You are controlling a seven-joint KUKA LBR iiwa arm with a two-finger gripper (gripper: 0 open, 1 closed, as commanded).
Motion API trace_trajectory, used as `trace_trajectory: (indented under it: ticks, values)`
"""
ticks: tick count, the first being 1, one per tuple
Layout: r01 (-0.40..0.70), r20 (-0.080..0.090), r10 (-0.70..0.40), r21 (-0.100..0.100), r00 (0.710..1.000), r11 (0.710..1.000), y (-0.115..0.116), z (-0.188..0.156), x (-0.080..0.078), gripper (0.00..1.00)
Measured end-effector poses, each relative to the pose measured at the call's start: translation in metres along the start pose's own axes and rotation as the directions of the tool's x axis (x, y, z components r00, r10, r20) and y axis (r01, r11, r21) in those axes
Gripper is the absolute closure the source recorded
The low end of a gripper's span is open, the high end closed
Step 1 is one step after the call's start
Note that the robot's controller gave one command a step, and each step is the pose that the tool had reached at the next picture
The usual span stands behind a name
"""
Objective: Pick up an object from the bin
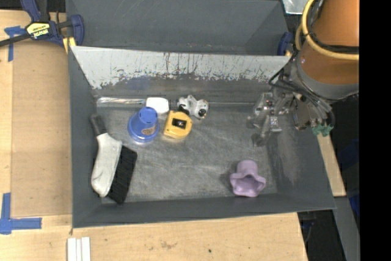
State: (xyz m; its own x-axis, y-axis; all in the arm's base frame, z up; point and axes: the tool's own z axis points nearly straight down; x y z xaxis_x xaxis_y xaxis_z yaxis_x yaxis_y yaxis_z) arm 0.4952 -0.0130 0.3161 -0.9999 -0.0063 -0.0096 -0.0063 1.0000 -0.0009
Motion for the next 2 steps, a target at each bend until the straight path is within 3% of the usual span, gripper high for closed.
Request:
trace_trajectory:
  ticks: [1,2]
  values:
    - [0.000,-0.006,0.000,0.000,1.000,1.000,0.000,0.002,0.001,1.00]
    - [0.251,-0.004,-0.251,-0.001,0.968,0.968,-0.003,0.101,0.006,0.00]
